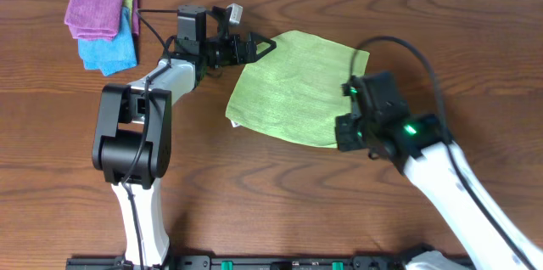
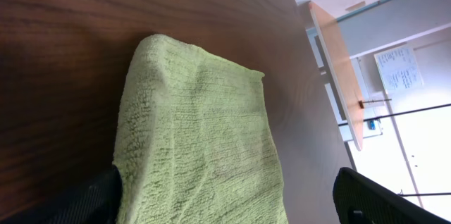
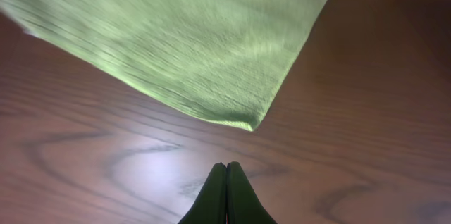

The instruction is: Fold the cloth

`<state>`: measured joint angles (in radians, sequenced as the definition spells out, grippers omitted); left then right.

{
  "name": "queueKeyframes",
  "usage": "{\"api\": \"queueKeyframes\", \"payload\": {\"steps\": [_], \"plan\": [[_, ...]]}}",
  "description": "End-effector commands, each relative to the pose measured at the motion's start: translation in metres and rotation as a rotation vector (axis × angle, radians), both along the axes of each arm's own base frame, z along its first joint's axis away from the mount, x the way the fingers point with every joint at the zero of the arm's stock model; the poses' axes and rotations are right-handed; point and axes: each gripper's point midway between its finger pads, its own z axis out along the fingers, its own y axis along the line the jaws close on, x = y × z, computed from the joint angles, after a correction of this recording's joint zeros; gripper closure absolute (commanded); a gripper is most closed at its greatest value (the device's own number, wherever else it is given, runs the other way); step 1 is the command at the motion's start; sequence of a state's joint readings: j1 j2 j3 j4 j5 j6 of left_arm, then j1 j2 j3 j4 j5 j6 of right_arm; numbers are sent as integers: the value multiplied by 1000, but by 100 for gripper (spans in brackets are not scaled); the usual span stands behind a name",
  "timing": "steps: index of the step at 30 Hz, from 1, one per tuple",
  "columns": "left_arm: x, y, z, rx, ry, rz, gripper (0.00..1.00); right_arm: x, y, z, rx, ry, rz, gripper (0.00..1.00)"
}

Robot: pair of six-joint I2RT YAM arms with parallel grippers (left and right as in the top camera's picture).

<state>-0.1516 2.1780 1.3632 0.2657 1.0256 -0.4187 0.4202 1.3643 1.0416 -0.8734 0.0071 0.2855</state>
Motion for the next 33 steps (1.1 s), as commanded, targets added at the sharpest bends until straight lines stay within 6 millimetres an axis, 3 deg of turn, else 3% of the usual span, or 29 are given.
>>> {"api": "queueKeyframes", "payload": {"steps": [1, 10, 15, 23, 27, 33], "plan": [[3, -2, 4, -5, -24, -17, 5, 1, -1, -31, -34, 88, -28, 98], [6, 0, 1, 12, -20, 5, 5, 9, 3, -78, -77, 184, -26, 98], [6, 0, 1, 13, -21, 6, 5, 4, 6, -96, -78, 242, -19, 98], [6, 0, 0, 13, -20, 6, 5, 13, 7, -119, -98, 250, -22, 99], [6, 0, 0, 16, -26, 4, 5, -1, 5, -138, -113, 338, -19, 98], [13, 5, -4, 49, -32, 48, 5, -23, 12, -140, -104, 427, 0, 98]]}}
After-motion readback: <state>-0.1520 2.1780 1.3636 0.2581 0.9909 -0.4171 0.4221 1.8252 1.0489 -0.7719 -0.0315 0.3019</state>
